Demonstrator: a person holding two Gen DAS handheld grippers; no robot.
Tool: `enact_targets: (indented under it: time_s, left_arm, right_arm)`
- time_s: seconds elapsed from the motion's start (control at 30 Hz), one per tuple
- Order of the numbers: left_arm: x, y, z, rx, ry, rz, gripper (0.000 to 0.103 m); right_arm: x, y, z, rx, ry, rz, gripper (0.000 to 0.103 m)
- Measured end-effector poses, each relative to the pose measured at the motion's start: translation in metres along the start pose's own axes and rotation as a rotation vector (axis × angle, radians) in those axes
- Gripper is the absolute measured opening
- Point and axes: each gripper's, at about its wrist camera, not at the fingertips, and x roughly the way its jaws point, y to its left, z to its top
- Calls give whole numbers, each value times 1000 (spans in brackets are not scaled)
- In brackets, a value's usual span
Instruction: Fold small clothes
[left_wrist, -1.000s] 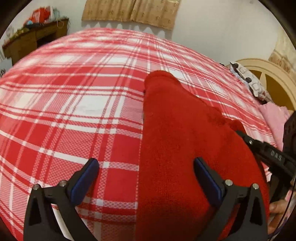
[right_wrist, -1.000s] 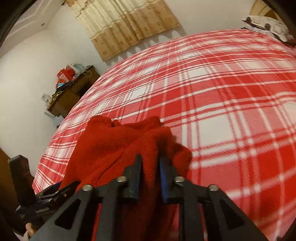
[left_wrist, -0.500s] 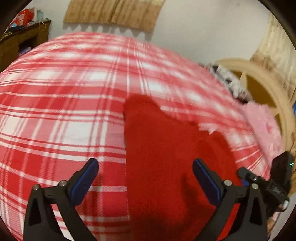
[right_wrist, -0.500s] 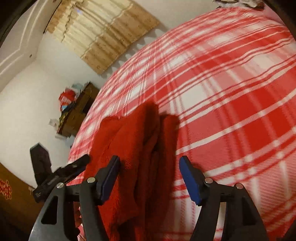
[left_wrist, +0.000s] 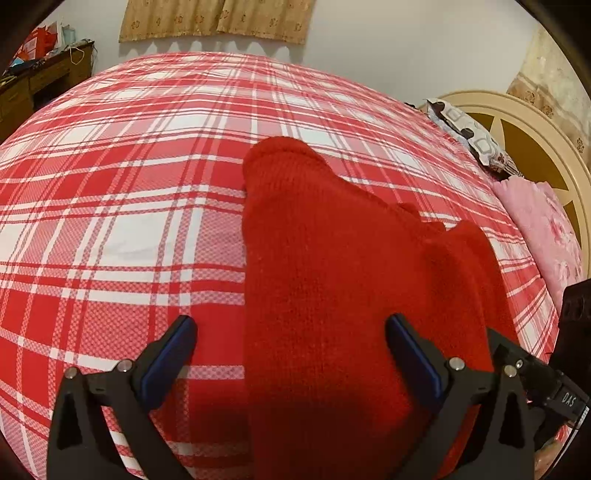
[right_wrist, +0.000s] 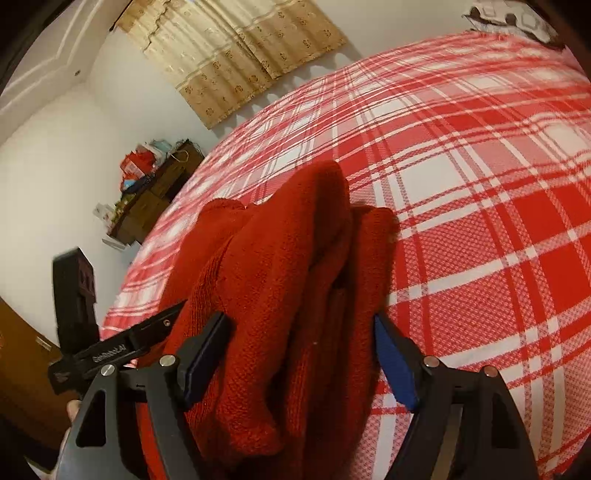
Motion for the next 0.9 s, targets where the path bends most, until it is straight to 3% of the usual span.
enact_targets:
  time_s: [0.1,0.17,0.23,0.37,0.57,0.77,0.9]
  left_arm:
    - [3,1,2,1,-5,-1,103]
    - [3,1,2,4,-10,0,103]
    - [4,1,2,8,-14,0,103]
    - [4,1,2,8,-18,-7,103]
    - [3,1,2,8,-25,-9,103]
    - [3,-1,1,12,-27,-6,102]
    - [1,-4,0,27,-40,-20,92]
  right_arm:
    - [4,9,1,-49,0,-44,78]
    - [5,15,-1,-75,-7,-55,65]
    - [4,20,-4,-101,-13,-54,59]
    - [4,21,-4,-109,-21,-56,58]
    - [7,2,0,-14,1,32,60]
    - [6,6,-2,-33,-3,16,60]
    - [5,14,-4,-69,-20,-10,54]
